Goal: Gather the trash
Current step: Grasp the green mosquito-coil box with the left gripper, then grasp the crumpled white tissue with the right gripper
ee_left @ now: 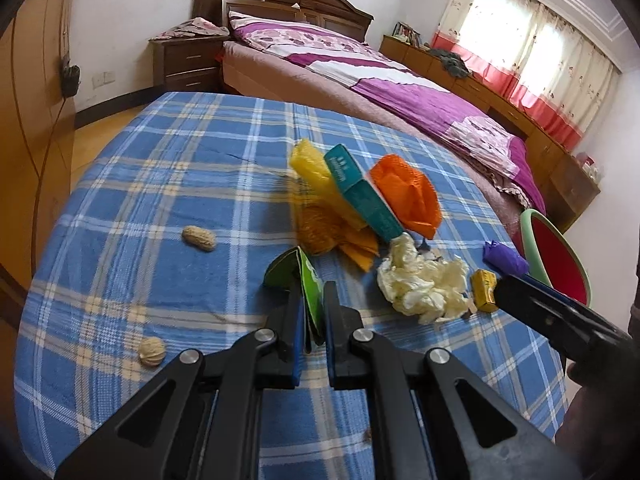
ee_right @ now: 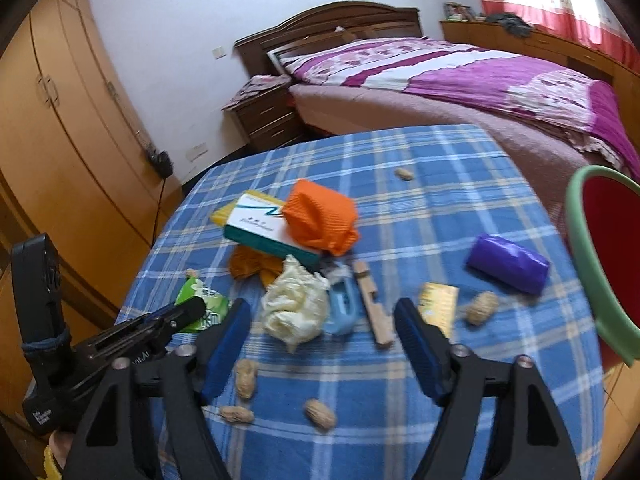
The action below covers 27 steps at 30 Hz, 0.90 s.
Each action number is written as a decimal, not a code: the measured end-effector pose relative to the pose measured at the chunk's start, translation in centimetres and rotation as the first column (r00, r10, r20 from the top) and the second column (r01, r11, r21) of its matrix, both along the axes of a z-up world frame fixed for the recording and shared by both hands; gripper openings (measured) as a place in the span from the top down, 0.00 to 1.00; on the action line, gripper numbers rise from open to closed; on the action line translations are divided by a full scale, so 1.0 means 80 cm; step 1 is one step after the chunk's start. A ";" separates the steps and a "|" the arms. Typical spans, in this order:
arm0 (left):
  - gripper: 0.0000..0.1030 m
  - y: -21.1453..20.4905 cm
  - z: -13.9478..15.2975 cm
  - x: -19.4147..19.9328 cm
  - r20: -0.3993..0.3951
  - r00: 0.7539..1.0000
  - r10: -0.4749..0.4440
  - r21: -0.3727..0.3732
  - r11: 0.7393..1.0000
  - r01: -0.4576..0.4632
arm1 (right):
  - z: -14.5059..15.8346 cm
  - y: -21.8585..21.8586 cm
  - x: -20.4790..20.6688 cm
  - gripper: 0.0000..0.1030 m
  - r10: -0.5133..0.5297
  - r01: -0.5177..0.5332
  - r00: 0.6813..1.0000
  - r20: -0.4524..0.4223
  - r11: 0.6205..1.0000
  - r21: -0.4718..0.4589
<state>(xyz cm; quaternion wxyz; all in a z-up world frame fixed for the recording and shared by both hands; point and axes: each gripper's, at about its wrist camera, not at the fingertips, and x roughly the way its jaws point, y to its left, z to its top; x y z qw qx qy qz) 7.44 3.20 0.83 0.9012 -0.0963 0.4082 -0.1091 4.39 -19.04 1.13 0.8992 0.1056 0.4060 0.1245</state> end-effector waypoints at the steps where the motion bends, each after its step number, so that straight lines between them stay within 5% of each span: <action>1: 0.93 0.001 -0.001 0.001 0.002 1.000 -0.002 -0.004 1.000 0.002 | -0.002 0.005 0.004 0.36 0.012 -0.012 1.000 -0.007 1.000 0.000; 14: 0.86 -0.003 -0.012 0.007 -0.022 1.000 -0.018 -0.019 1.000 0.017 | -0.032 0.032 0.033 0.63 0.081 -0.081 0.993 -0.081 0.997 0.002; 18: 0.89 -0.004 -0.014 0.005 -0.020 0.999 -0.027 -0.024 0.999 0.026 | -0.036 0.029 0.038 0.87 0.072 -0.071 0.993 -0.089 0.997 0.015; 27: 0.95 -0.001 0.002 -0.007 0.013 1.000 -0.027 -0.060 0.998 0.028 | -0.019 0.013 0.024 0.91 0.050 -0.047 0.998 -0.044 0.996 0.073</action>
